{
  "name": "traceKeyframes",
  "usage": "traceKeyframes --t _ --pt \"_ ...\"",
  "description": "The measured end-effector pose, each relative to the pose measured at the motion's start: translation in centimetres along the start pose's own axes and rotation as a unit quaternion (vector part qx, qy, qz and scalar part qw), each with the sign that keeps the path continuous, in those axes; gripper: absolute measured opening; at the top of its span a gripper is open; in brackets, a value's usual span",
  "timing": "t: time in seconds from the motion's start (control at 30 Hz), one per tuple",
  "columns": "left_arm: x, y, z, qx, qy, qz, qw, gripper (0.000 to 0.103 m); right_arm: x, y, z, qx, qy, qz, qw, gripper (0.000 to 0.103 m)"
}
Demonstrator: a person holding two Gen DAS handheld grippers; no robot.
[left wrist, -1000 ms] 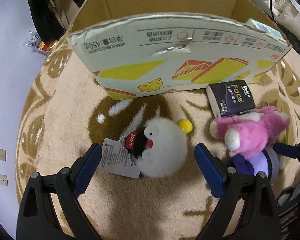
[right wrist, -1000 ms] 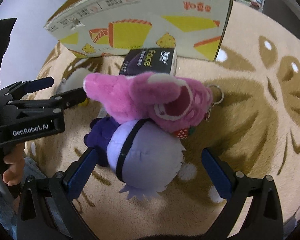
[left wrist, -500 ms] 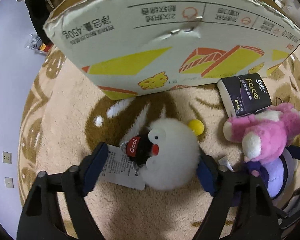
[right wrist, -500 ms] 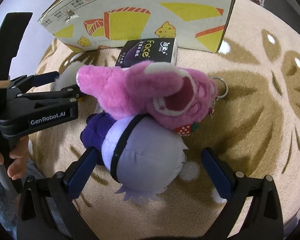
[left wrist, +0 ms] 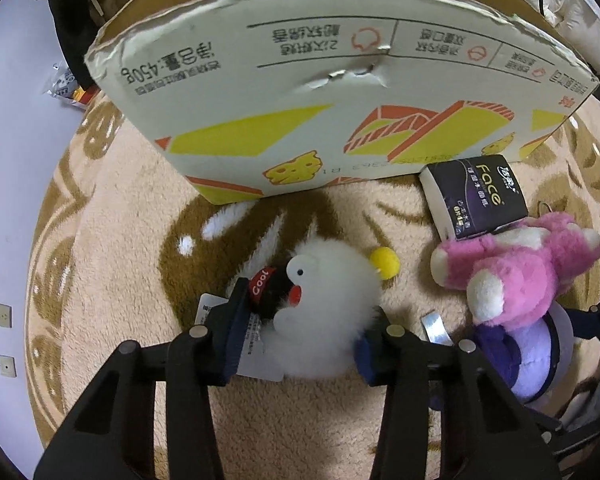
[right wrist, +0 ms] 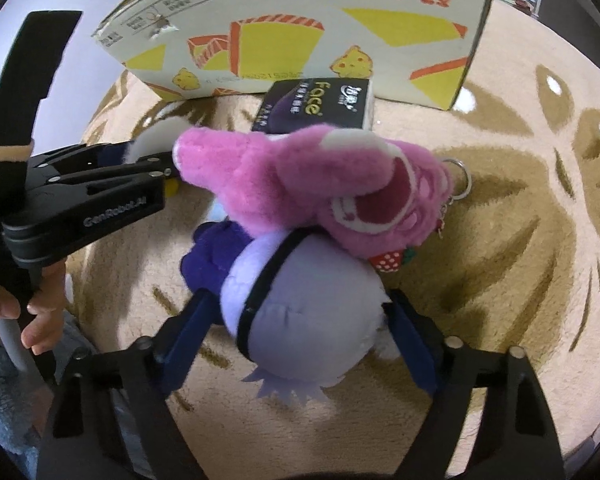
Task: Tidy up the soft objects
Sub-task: 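Grasp the white chick plush with the left tool while the right tool grasps the purple doll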
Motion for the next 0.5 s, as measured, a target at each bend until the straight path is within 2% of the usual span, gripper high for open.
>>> traceKeyframes --t 0.03,0.13,0.33,0.5 --pt "0.3 0.2 0.2 0.001 0.001 0.001 1.0 0.043 0.0 0.1 0.0 0.001 0.002 -0.002 1.0 0.077" --pt "0.4 0.6 0.4 0.001 0.007 0.002 1.0 0.043 0.1 1.0 0.0 0.019 -0.001 -0.004 1.0 0.069" --pt "-0.2 1.8 1.2 0.005 0.02 0.0 0.9998 0.043 0.7 1.9 -0.3 0.04 -0.016 -0.011 0.999 0.067" --pt "0.1 3.9 1.8 0.024 0.032 0.003 0.9992 0.043 1.1 3.3 -0.5 0.062 -0.023 -0.016 0.998 0.067"
Point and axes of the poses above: each gripper's, at about its wrist camera, not at the fingertips, and y roughly against the way its jaws point, x to its right, z to its underside, the point moved 5 cm from there along -y, roughly the way its jaws point, and after that the axes turned 8 degrees about z, right-handed, at the moved point
